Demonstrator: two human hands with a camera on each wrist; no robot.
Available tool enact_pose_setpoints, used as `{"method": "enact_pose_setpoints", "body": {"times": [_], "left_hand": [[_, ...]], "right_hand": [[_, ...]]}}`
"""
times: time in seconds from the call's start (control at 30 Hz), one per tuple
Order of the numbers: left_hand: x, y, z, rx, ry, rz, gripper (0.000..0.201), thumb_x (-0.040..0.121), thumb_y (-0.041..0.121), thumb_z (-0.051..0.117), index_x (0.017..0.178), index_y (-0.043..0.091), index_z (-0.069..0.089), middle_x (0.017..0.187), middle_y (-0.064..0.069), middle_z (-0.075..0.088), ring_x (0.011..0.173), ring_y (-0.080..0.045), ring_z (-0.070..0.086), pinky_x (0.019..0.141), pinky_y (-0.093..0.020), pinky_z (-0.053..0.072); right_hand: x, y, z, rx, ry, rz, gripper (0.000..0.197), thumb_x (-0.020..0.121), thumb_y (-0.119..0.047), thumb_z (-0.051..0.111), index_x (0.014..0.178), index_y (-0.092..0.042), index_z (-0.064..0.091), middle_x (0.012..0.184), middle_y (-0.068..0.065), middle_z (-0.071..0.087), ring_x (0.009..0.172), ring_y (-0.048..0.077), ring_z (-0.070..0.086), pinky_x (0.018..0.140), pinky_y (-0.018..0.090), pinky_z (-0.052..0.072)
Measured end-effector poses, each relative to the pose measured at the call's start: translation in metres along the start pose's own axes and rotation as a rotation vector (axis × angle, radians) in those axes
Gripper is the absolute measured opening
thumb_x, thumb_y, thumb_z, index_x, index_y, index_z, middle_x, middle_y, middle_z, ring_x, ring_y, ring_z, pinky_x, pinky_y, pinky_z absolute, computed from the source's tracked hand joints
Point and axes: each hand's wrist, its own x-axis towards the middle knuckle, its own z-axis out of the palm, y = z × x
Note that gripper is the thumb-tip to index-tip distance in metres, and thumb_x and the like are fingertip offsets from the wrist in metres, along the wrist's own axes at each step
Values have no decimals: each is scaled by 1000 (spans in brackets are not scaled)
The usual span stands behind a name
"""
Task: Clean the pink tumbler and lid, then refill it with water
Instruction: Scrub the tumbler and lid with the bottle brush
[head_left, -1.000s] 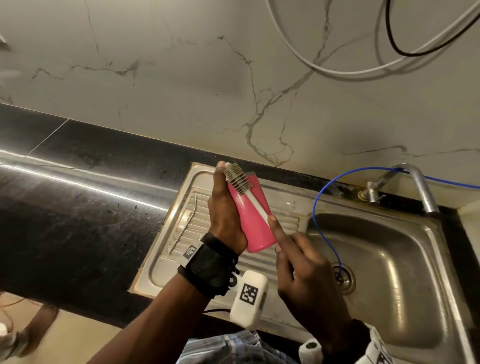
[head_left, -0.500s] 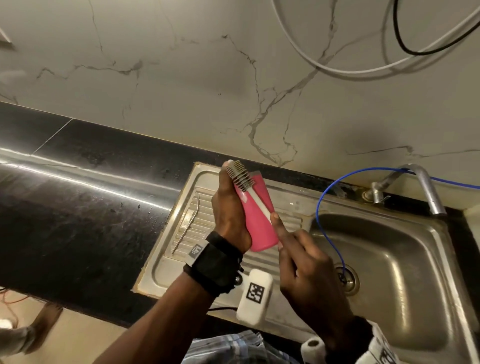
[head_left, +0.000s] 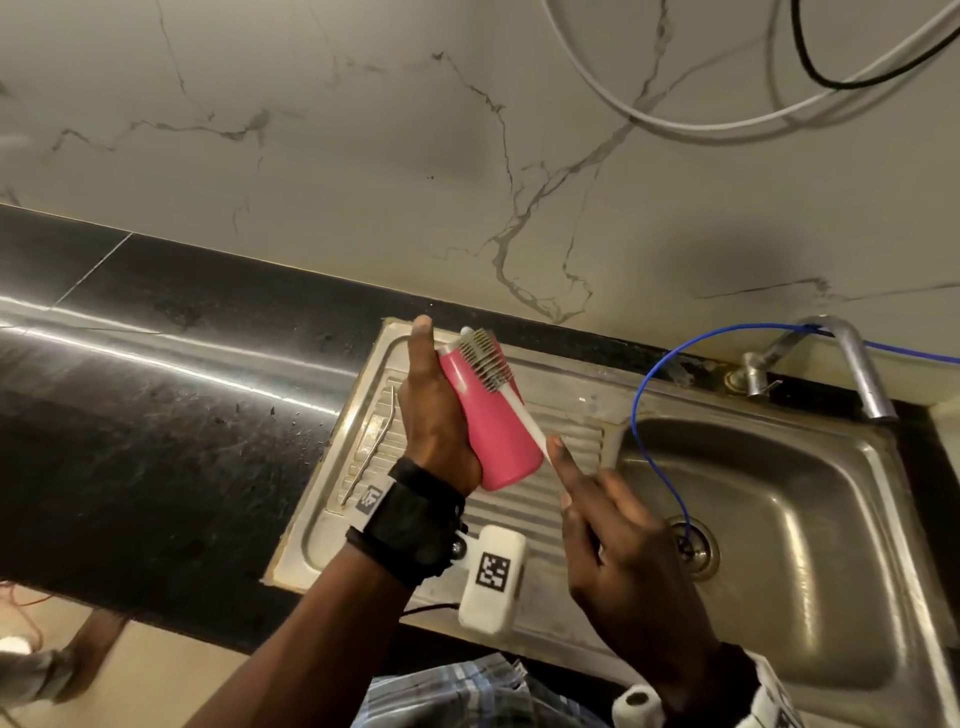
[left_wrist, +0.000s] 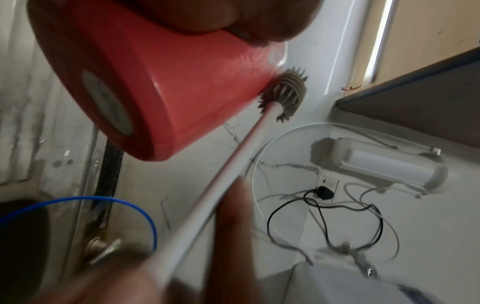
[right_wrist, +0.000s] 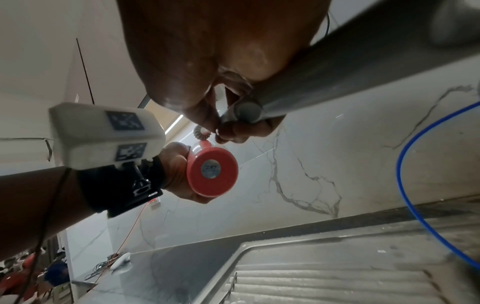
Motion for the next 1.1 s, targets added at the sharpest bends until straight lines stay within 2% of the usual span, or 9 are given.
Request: {"method": "enact_pose_setpoints", "body": {"times": [0.07, 0.13, 0.2, 0.27, 0.33, 0.53, 0.77, 1.0, 1.1], "left_hand": [[7, 13, -6, -51, 15, -22, 90, 70, 94, 62, 117, 17, 65, 92, -11, 63, 80, -29, 68, 77, -53, 62], [7, 20, -9, -72, 17, -30, 80, 74, 92, 61, 112, 22, 59, 83, -6, 58, 72, -24, 65, 73, -49, 59], [-4, 15, -6, -26, 3, -31, 84, 82, 89, 56, 111, 11, 61, 84, -8, 62, 72, -25, 67, 71, -47, 60], [-15, 1, 0, 32, -58, -49, 91, 84, 89, 54, 115, 4, 65, 89, -12, 66, 75, -27, 68, 73, -45, 60], [-24, -7, 3, 30, -113, -65, 84, 81, 88, 58, 114, 11, 65, 88, -10, 65, 75, -26, 67, 73, -42, 58], [-10, 22, -5, -57, -26, -69, 81, 89, 87, 47, 110, 11, 66, 79, -7, 65, 74, -26, 67, 73, -43, 62], [-25, 3, 5, -27, -65, -65, 84, 89, 86, 48, 123, 12, 69, 90, -9, 71, 80, -26, 70, 81, -46, 60], [-18, 28, -1, -63, -36, -41, 77, 91, 85, 47, 109, 13, 64, 81, -6, 64, 72, -23, 67, 71, -42, 62], [-27, 15, 6, -44, -89, -25, 74, 94, 82, 46, 109, 13, 70, 86, -8, 69, 77, -25, 69, 79, -45, 60]], "right_hand": [[-11, 0, -3, 14, -35, 1, 63, 99, -9, 55, 158, -25, 42, 90, -8, 47, 67, 6, 48, 63, 25, 46], [-18, 0, -4, 22, -50, -2, 64, 98, -9, 56, 158, -27, 41, 91, -11, 46, 67, 5, 49, 64, 24, 47], [-12, 0, -2, 20, -37, -9, 65, 98, -8, 56, 158, -26, 42, 90, -9, 47, 67, 4, 48, 63, 26, 47], [1, -4, 1, 10, -4, -19, 64, 97, -6, 56, 157, -24, 44, 88, -7, 47, 67, 6, 46, 61, 28, 45], [8, -7, 4, 10, 10, -22, 62, 98, -6, 56, 156, -23, 45, 88, -6, 46, 66, 8, 46, 59, 30, 44], [-17, -2, -2, 28, -89, -22, 66, 100, -12, 56, 160, -32, 37, 90, -10, 45, 67, 5, 47, 62, 29, 49], [6, -5, 2, 14, -1, -11, 62, 100, -8, 54, 158, -25, 42, 89, -4, 48, 68, 9, 50, 61, 33, 48], [-9, -4, -4, 41, -39, 8, 63, 100, -11, 54, 158, -31, 42, 88, -12, 45, 66, 7, 49, 61, 32, 48], [6, -7, -1, 48, 10, 7, 59, 101, -10, 53, 157, -25, 44, 87, -9, 44, 67, 6, 47, 61, 31, 46]]}}
